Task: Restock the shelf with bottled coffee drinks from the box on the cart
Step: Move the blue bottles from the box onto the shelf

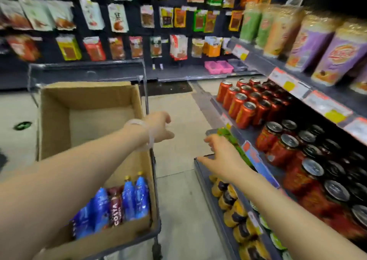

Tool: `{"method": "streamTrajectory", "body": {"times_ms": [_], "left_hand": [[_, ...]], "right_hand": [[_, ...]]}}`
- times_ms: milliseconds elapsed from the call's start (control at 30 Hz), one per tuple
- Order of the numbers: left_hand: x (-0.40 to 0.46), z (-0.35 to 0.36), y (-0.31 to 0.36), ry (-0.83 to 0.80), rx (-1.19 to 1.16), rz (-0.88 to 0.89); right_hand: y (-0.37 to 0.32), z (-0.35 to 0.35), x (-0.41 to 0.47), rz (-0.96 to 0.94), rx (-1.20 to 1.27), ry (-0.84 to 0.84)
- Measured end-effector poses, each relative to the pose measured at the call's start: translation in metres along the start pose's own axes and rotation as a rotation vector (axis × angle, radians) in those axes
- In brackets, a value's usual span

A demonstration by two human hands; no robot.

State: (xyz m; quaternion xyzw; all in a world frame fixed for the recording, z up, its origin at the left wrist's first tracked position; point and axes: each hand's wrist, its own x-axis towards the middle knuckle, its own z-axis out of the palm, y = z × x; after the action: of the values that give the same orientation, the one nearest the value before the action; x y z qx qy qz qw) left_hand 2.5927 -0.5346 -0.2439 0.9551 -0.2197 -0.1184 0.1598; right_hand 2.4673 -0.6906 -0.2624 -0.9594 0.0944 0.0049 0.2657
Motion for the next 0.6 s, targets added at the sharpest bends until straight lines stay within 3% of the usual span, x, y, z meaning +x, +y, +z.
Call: {"method": "streamTrajectory", "body": {"times_ms": [200, 367, 600], "left_hand": [[-0.042, 0.033, -0.142, -0.202, -0.009, -0.388], [-0.065, 0.082, -0.237, -0.291, -0.162, -0.570], [-0.059, 0.174, -0.330, -0.336, -0.366, -0.882]], "right_hand": [[-0.046, 0.094, 0.037, -0.006, -0.014, -0.279], [-0.079, 0.180, 0.074, 0.054, -0.007, -0.457], [-0.072, 0.304, 0.109, 0.445, 0.074, -0.664]]}}
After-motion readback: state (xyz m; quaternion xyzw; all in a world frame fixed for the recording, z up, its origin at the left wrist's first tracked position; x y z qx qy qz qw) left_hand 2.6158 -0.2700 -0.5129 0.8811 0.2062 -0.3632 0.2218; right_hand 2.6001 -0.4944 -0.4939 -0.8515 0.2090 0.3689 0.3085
